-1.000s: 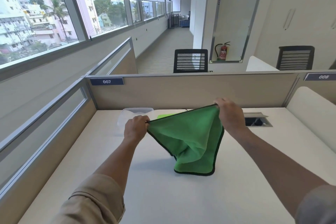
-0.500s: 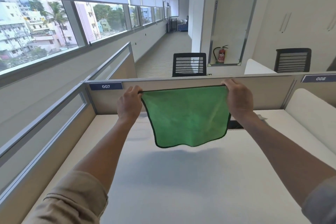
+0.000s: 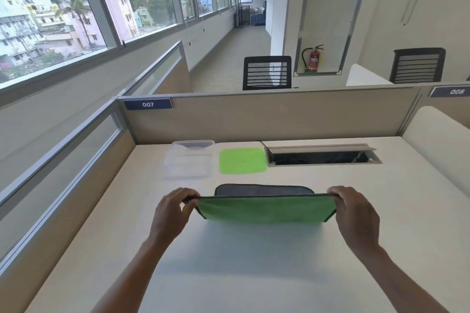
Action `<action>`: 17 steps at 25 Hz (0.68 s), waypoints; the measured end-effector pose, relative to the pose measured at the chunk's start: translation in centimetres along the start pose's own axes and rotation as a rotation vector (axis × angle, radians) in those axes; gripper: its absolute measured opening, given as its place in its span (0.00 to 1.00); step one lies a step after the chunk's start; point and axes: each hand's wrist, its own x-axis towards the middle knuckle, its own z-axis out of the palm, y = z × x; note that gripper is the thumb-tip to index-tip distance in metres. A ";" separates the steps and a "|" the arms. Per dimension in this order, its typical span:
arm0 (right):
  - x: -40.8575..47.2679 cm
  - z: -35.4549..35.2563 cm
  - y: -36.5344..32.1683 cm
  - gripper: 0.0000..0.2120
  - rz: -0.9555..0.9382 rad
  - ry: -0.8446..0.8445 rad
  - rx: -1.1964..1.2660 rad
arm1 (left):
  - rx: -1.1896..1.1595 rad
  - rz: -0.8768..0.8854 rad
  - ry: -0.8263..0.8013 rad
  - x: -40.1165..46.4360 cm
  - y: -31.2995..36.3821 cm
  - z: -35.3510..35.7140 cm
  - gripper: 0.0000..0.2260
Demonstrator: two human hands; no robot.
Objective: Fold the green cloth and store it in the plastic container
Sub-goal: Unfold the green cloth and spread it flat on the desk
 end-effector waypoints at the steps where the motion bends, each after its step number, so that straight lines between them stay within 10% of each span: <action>1: -1.3 0.4 0.9 0.12 0.043 -0.048 0.007 | -0.024 -0.054 -0.040 -1.4 -0.5 0.6 0.11; 17: -0.9 3.9 3.2 0.05 0.392 -0.187 0.124 | -0.215 -0.465 -0.107 0.8 -2.0 5.4 0.08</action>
